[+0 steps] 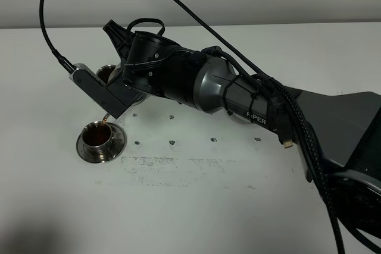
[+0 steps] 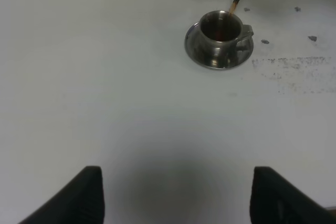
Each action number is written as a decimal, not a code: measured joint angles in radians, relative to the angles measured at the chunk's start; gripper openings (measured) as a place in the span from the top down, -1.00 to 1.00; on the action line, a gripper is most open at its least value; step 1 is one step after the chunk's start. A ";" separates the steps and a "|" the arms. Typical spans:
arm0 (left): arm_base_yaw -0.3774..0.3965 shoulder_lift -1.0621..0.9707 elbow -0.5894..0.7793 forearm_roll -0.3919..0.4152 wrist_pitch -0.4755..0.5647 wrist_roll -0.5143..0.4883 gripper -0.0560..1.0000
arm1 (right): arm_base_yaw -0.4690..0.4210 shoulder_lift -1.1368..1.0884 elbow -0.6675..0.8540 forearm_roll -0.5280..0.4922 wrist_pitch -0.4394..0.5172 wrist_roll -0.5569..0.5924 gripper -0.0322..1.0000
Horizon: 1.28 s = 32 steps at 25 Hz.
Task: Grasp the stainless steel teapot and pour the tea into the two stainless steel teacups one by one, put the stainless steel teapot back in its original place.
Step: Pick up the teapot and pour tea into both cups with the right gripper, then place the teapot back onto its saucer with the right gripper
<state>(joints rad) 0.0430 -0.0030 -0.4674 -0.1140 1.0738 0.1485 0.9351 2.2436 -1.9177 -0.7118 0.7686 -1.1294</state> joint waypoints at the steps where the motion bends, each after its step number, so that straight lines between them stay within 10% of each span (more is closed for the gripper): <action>1: 0.000 0.000 0.000 0.000 0.000 0.000 -0.20 | 0.000 0.000 0.000 0.000 0.000 0.000 0.56; 17: 0.000 0.000 0.000 0.000 0.000 0.000 -0.20 | -0.038 0.000 0.000 0.133 -0.002 0.051 0.56; 32: 0.000 0.000 0.000 0.000 0.000 0.000 -0.20 | -0.119 -0.094 0.037 0.533 0.085 0.067 0.56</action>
<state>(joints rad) 0.0430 -0.0030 -0.4674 -0.1140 1.0738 0.1485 0.8162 2.1495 -1.8803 -0.1791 0.8533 -1.0627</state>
